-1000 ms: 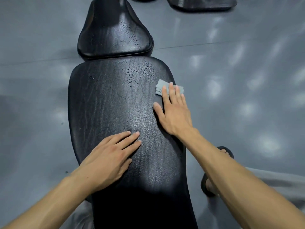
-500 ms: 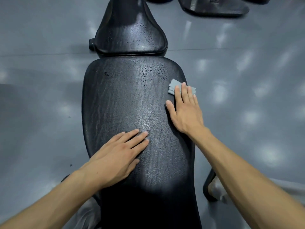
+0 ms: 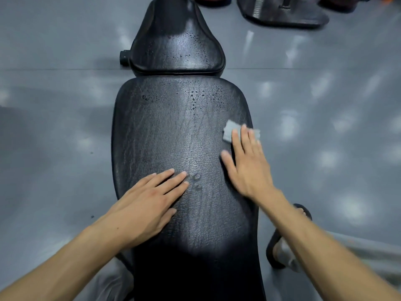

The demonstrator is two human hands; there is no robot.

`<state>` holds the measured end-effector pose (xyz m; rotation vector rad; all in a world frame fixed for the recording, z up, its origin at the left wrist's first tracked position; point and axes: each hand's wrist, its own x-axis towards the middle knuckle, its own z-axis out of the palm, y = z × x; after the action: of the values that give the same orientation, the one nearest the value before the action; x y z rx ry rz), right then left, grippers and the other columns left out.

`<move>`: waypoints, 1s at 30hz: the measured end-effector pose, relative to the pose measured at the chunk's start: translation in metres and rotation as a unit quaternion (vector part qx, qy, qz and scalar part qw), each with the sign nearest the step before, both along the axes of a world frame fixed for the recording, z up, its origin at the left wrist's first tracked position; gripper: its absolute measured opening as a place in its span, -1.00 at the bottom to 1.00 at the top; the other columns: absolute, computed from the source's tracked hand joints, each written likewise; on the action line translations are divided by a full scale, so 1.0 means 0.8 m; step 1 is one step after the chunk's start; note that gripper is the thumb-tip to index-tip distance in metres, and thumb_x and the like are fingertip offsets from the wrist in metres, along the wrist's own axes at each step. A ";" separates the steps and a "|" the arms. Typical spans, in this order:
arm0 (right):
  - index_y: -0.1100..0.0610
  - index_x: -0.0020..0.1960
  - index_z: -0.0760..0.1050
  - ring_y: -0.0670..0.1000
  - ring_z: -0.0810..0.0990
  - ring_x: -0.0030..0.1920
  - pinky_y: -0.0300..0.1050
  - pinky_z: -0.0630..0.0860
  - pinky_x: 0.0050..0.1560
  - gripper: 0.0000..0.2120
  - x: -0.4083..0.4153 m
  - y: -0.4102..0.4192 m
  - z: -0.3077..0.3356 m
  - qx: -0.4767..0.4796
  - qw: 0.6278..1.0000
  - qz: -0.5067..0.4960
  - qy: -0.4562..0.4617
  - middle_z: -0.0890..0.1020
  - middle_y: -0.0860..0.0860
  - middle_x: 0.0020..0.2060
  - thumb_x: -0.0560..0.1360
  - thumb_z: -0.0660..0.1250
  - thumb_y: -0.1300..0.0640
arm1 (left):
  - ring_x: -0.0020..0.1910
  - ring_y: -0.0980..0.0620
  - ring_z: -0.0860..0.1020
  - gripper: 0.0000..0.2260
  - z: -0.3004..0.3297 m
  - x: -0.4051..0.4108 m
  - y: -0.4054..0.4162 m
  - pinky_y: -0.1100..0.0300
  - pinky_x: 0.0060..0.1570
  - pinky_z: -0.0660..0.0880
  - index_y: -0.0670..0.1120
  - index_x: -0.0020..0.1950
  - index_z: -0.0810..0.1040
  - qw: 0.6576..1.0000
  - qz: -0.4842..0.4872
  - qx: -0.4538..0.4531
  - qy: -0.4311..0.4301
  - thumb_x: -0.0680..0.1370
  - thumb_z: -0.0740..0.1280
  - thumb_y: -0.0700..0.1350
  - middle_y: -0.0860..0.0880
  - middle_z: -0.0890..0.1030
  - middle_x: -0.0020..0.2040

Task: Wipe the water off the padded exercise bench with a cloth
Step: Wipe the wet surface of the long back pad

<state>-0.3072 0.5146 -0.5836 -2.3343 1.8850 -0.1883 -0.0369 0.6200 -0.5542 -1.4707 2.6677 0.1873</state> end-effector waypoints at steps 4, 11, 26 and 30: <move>0.13 0.67 -0.08 0.09 -0.20 0.65 0.13 -0.12 0.63 -0.32 0.012 -0.058 0.017 0.028 0.999 -0.020 -0.024 -0.15 0.12 0.65 0.69 -0.12 -0.24 | 0.50 -0.06 0.42 -0.44 0.004 -0.002 0.000 -0.08 0.37 0.48 0.01 0.53 0.43 1.000 0.009 0.001 0.000 0.56 0.11 0.15 0.04 0.39 0.56; 0.16 0.67 -0.04 0.08 -0.17 0.65 0.10 -0.09 0.62 -0.30 -0.004 0.117 -0.011 0.001 0.995 0.098 0.031 -0.08 0.12 0.66 0.68 -0.07 -0.24 | 0.53 -0.06 0.39 -0.44 0.006 0.007 0.001 -0.09 0.41 0.45 0.01 0.54 0.41 1.000 0.013 -0.009 0.011 0.57 0.10 0.13 0.03 0.36 0.58; 0.16 0.67 -0.11 0.09 -0.22 0.64 0.13 -0.09 0.63 -0.30 0.041 0.088 -0.008 -0.008 0.992 0.121 0.042 -0.14 0.13 0.65 0.69 -0.09 -0.24 | 0.54 -0.06 0.36 -0.42 0.017 0.018 0.002 -0.09 0.42 0.44 0.00 0.56 0.37 0.999 0.050 0.008 0.010 0.56 0.06 0.15 0.03 0.33 0.59; 0.15 0.67 -0.01 0.10 -0.07 0.65 0.14 0.02 0.58 -0.31 0.020 0.157 -0.021 -0.006 0.982 0.181 0.044 -0.04 0.11 0.66 0.68 -0.01 -0.22 | 0.52 -0.08 0.40 -0.42 0.018 0.026 -0.001 -0.10 0.39 0.47 -0.03 0.54 0.41 0.998 0.061 0.009 0.005 0.55 0.10 0.15 0.01 0.38 0.57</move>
<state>-0.2913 0.6398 -0.6001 -2.6803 1.4560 -0.0582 -0.0163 0.6189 -0.5399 -1.6340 2.5782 0.2271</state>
